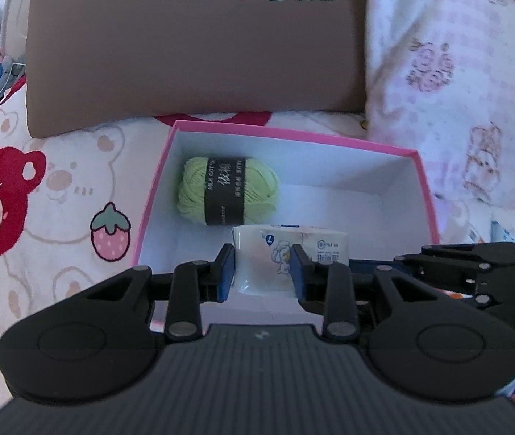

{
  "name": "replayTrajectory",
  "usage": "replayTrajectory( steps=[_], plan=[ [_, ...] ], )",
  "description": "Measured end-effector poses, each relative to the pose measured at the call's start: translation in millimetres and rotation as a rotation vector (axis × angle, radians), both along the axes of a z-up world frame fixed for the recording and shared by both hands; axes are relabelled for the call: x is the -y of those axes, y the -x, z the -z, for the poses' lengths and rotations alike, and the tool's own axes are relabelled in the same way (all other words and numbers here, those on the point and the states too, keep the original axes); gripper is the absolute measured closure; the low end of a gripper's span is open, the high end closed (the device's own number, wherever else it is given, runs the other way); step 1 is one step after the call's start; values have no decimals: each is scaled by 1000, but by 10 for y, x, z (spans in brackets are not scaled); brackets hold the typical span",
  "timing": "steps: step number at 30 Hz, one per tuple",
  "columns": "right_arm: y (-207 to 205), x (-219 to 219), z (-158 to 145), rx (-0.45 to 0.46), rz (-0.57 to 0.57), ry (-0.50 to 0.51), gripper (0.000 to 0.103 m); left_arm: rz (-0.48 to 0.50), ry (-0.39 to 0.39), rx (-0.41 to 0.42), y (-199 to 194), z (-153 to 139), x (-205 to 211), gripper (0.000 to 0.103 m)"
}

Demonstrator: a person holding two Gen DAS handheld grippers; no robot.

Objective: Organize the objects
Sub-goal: 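Carry the tissue pack with the left tool over the pink box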

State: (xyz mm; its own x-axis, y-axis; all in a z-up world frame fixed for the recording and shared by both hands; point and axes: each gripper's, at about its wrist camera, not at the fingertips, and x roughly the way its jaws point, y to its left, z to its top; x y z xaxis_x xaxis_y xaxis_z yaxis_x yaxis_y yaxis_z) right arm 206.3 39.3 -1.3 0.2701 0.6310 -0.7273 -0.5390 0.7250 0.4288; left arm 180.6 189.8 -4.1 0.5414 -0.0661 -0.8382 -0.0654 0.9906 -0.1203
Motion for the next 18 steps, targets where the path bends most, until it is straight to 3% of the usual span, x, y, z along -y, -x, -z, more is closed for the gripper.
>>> replayTrajectory(
  steps=[8,18],
  plan=[
    [-406,-344,363,-82,-22,61,61,-73,6,-45,-330,387,-197,72],
    [-663,-484,683,-152,-35,40,62,-131,5,-93,-571,708,-375,73]
  ],
)
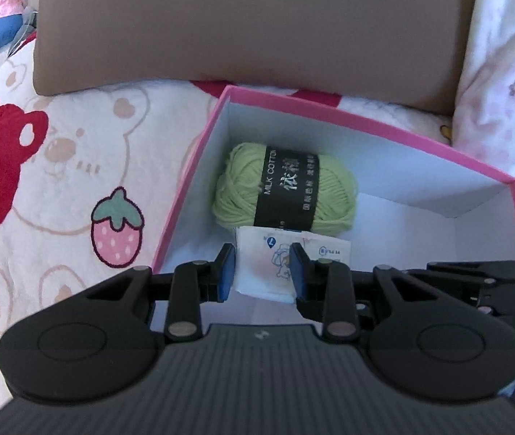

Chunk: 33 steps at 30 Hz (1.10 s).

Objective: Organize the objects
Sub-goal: 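Carry the tissue pack with the left tool over the pink box, then lower the tissue pack beside the yarn ball and open the left tool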

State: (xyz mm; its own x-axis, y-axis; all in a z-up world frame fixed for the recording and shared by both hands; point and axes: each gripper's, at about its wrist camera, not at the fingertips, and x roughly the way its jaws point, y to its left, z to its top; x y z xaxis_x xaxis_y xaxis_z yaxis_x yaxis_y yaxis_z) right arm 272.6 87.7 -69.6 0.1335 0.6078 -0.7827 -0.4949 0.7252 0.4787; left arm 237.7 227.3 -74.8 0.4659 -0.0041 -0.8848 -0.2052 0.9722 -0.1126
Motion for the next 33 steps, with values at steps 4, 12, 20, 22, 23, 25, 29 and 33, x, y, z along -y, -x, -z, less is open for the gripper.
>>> replayTrajectory(
  steps=[4,12,20,22,23,25,29,33],
  plan=[
    [-66,15,124,-38,6,-14,62,4,-17,-9,-55,68,29,74],
    [-171,-105,200,-63,13,23,62,-11,-13,-31,-190,160,-47,76],
    [-179,-121,254,-90,56,-2,65,-22,-48,-31,-217,137,-40,76],
    [-182,-142,256,-80,64,25,73,-23,-52,-16,-191,117,-41,75],
    [-192,-147,257,-76,74,36,75,-24,-55,-6,-181,105,-48,73],
    [-219,-130,276,-90,88,31,77,-24,-71,19,-155,75,-53,72],
    [-175,-97,209,-74,77,25,77,2,-95,35,-118,82,-78,72],
    [-72,-28,16,-14,44,32,74,21,-55,60,-1,-11,-81,72]
  ],
)
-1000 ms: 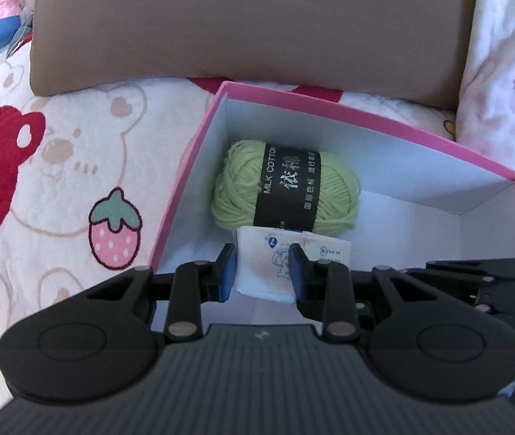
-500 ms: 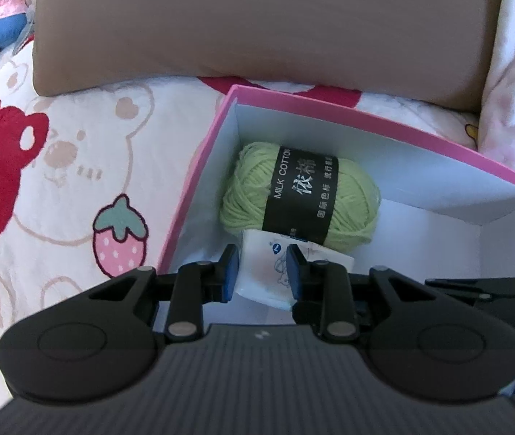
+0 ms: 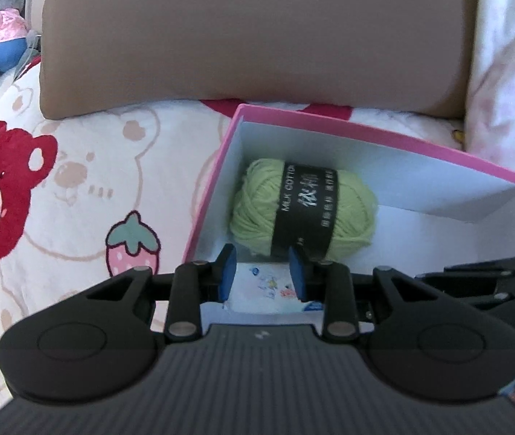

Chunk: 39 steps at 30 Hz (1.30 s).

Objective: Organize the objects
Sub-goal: 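Lower the tissue pack beside the yarn ball and open the left tool, then withdraw the left tool from the box toward the orange sponge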

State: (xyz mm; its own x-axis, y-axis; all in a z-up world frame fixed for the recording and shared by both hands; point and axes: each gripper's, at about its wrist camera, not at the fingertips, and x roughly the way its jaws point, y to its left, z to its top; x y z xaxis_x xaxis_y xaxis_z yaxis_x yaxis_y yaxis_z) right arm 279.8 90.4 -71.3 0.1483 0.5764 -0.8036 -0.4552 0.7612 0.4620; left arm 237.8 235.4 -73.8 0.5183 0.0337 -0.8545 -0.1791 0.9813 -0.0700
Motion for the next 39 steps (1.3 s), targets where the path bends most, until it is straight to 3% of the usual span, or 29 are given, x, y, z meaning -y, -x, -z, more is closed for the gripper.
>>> replayTrajectory(
  steps=[5,10,15,18,24,33,35,39],
  plan=[
    [165,136,-280,91,-50,11,63,42,30,20,154,-166,74,72],
    [390,227,-489,197,-111,51,57,102,9,32,306,-345,217,72],
    [659,435,-646,202,-134,15,57,134,39,24,525,-478,328,66],
    [792,527,-772,253,-144,42,56,132,66,25,651,-545,358,66],
    [988,651,-1005,293,-180,92,41,110,91,30,870,-675,412,64],
    [1206,840,-1242,361,-168,73,24,110,93,24,1088,-911,512,54],
    [1241,872,-1267,371,-167,78,15,101,92,41,1153,-1003,511,51],
    [1324,931,-1340,394,-153,92,13,119,88,64,1278,-1186,550,47]
  ],
)
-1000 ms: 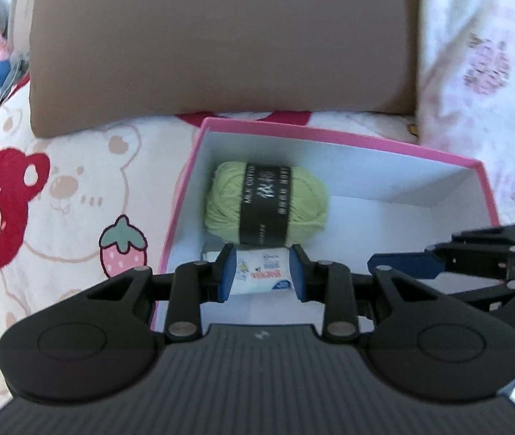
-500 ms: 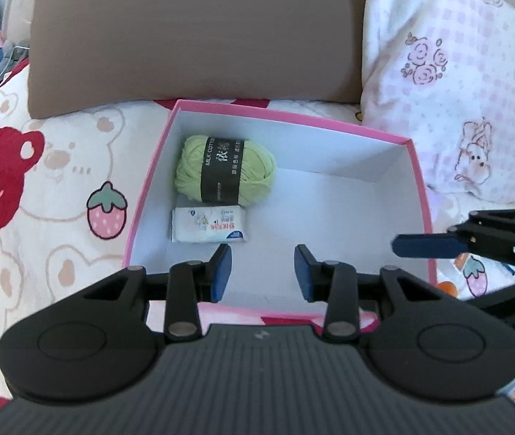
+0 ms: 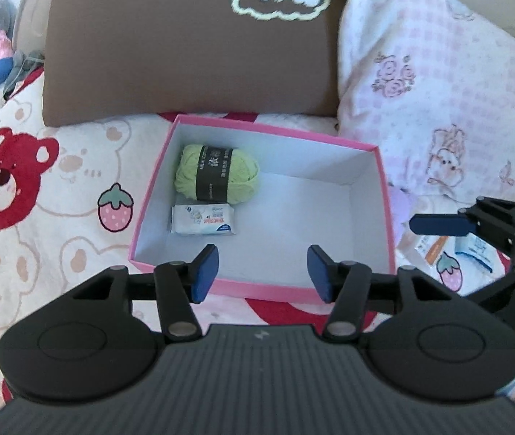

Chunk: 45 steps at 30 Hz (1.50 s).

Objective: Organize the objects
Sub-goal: 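Withdraw the left tool from the box toward the orange sponge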

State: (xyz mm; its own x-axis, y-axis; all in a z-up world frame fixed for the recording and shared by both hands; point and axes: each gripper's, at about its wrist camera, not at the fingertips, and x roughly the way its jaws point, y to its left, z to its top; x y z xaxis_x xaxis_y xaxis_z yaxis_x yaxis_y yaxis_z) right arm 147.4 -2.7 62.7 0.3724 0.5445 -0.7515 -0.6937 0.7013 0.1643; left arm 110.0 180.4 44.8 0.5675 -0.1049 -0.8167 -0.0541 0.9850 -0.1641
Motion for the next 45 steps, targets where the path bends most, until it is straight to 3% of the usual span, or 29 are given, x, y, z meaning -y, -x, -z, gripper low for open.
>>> replayTrajectory(
  steps=[9,13,15,20,25,36,45],
  plan=[
    [222,201,-188,2,15,14,13,73,-24,10,294,-186,257,37],
    [369,314,-311,28,19,24,13,98,0,1,405,-241,325,31],
    [445,427,-339,28,42,11,13,113,17,7,466,-261,340,23],
    [585,751,-330,-11,135,-40,13,127,8,15,626,-284,431,18],
    [665,975,-350,-52,180,-39,13,183,-3,13,741,-294,621,16],
    [922,1378,-454,-24,233,-11,13,266,11,27,971,-378,968,11],
    [1134,1645,-440,9,241,45,13,318,11,-6,1012,-214,1261,8]
  ],
)
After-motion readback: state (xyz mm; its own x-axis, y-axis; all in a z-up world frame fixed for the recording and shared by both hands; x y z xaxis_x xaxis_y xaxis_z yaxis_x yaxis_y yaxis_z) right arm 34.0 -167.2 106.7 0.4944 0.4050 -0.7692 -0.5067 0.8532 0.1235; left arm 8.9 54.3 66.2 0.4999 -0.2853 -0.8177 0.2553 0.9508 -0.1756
